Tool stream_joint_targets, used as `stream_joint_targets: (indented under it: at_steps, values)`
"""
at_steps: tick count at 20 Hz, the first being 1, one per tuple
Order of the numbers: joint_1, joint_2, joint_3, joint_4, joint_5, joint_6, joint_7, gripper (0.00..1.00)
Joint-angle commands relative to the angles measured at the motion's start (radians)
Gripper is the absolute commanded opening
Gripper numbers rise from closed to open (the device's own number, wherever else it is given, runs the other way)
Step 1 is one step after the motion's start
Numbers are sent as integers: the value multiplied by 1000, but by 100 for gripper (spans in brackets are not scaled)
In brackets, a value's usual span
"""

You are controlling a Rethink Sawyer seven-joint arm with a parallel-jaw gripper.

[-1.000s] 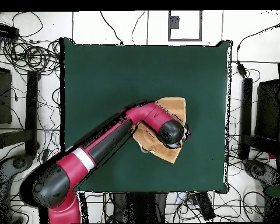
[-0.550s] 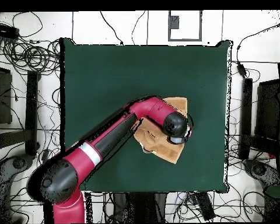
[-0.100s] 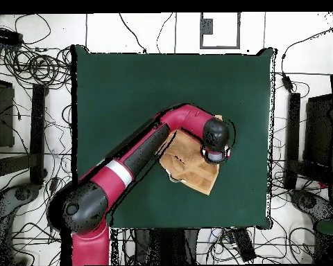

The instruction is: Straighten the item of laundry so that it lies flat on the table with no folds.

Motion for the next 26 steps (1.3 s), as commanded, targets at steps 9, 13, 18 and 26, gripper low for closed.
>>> stream_joint_targets:
  at_steps: [9, 13, 18, 26]
  values:
    - [-170, 222, -278, -264, 404, -442, 365, 0]
    - [-209, 236, -375, -271, 475, -468, 366, 0]
    - [-253, 243, -467, -281, 535, -491, 364, 0]
    - [-282, 228, -494, -299, 525, -405, 353, 0]
